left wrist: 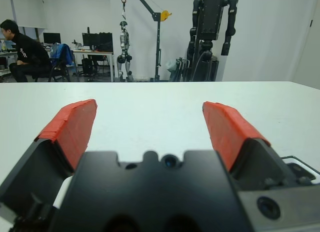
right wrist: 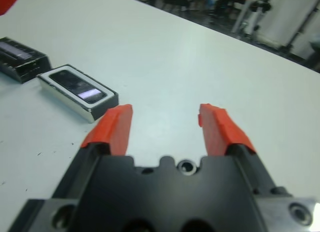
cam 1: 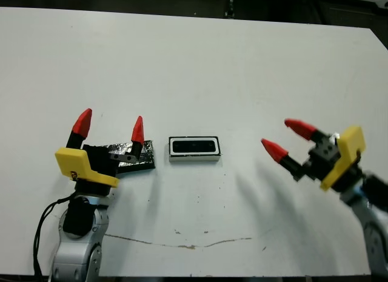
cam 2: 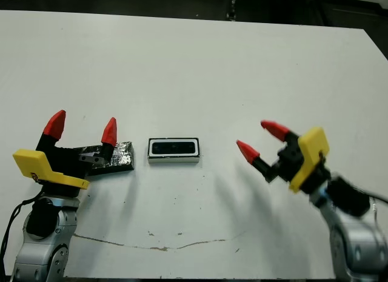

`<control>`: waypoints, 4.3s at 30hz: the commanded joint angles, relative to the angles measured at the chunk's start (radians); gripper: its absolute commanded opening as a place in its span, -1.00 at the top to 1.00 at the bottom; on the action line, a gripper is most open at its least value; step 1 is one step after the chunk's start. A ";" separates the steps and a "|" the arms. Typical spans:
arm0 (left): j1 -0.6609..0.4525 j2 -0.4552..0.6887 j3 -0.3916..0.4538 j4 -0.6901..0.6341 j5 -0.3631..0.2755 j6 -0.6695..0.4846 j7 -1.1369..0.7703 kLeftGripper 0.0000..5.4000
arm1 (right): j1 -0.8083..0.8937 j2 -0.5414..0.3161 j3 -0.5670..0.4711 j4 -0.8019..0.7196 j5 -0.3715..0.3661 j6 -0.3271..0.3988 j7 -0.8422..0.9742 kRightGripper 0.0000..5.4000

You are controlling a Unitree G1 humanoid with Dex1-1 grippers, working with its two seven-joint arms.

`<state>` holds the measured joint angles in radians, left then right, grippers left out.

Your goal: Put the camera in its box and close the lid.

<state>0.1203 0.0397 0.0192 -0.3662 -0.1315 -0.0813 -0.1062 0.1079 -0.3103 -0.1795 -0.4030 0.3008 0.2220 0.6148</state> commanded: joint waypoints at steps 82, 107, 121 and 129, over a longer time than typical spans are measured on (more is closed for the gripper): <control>-0.534 0.791 -0.094 0.541 -0.151 0.150 -1.318 -1.00 | 0.079 0.177 0.092 0.056 -0.035 -0.193 -0.301 1.00; -0.556 0.786 -0.127 0.602 -0.116 0.198 -1.306 -1.00 | 0.082 0.169 0.097 0.052 -0.034 -0.183 -0.301 1.00; -0.572 0.785 -0.147 0.620 -0.110 0.286 -1.317 -1.00 | 0.081 0.165 0.097 0.048 -0.037 -0.180 -0.304 1.00; -0.571 0.786 -0.140 0.608 -0.125 0.379 -1.310 -1.00 | 0.081 0.163 0.093 0.052 -0.033 -0.182 -0.301 1.00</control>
<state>-0.4415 0.8201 -0.1223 0.2485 -0.2521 0.2794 -1.4168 0.1759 -0.1299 -0.0786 -0.3496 0.2655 0.0264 0.3149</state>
